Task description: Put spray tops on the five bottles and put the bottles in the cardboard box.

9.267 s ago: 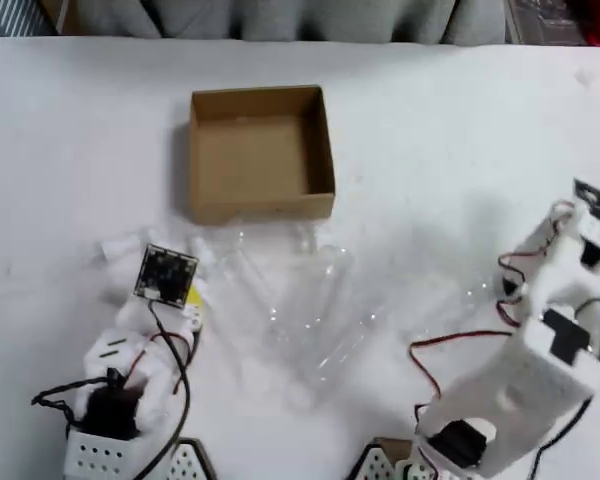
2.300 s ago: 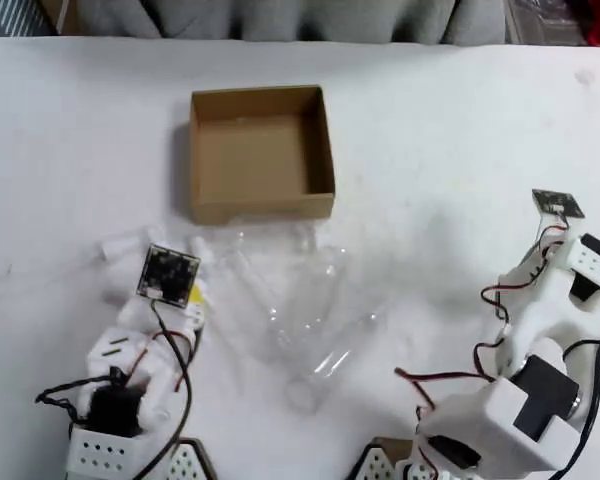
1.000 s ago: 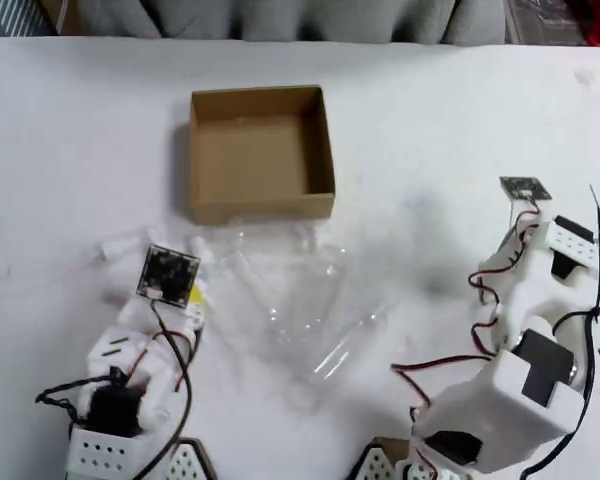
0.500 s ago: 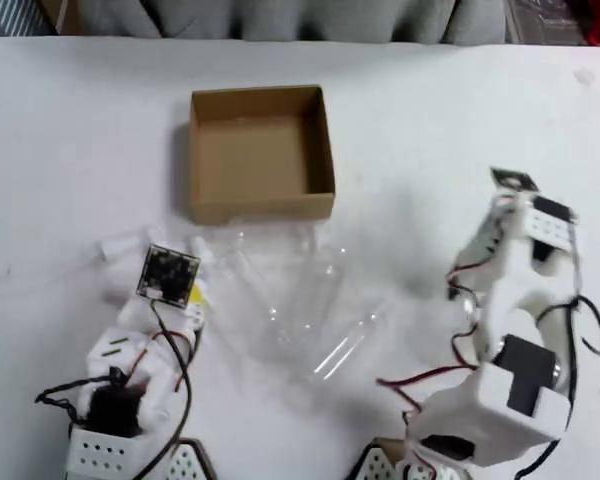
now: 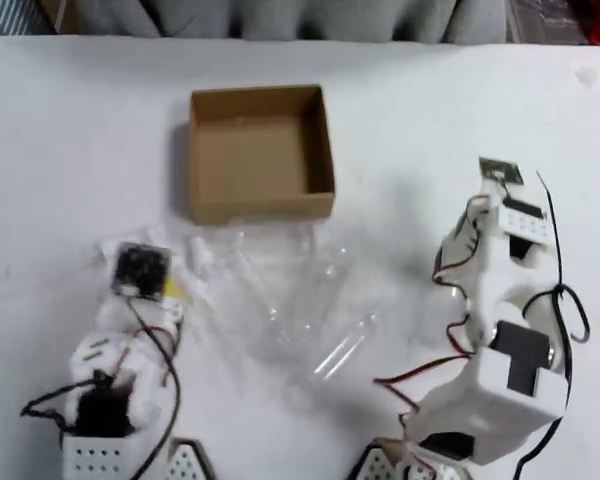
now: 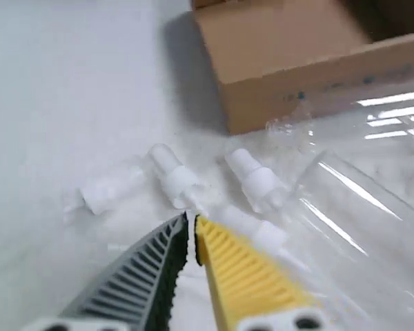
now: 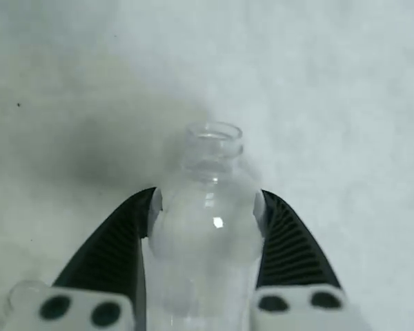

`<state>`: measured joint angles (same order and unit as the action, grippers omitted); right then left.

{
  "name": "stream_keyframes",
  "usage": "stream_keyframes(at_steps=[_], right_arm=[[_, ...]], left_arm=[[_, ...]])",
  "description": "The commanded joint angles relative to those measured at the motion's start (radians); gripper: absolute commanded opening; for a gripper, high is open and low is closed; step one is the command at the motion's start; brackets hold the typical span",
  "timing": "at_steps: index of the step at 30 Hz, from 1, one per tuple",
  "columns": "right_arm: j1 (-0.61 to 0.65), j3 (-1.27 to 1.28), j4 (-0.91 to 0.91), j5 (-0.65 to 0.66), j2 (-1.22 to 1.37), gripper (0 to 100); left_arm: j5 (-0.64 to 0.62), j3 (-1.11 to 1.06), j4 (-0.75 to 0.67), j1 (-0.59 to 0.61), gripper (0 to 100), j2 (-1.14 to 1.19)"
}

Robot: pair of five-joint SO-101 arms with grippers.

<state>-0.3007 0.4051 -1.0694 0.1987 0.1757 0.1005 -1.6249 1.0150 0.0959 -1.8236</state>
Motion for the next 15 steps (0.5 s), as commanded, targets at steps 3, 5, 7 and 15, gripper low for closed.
stream_keyframes(at_steps=[3, 5, 7, 15], right_arm=[[0.002, -0.020, 0.019, 0.008, 0.022, 1.6], [0.002, -0.020, 0.019, 0.008, 0.024, 1.6], [0.002, -0.020, 0.019, 0.008, 0.025, 1.6], [0.012, -0.020, 0.019, 0.008, 0.027, 1.6]], left_arm=[[-0.002, 0.100, 0.031, 0.042, 2, -0.010], [-0.023, 0.124, 0.040, 0.045, 2, -0.010], [-0.046, 0.147, 0.051, 0.045, 2, -0.001], [-0.057, 0.364, -0.014, 0.045, 2, 0.369]])
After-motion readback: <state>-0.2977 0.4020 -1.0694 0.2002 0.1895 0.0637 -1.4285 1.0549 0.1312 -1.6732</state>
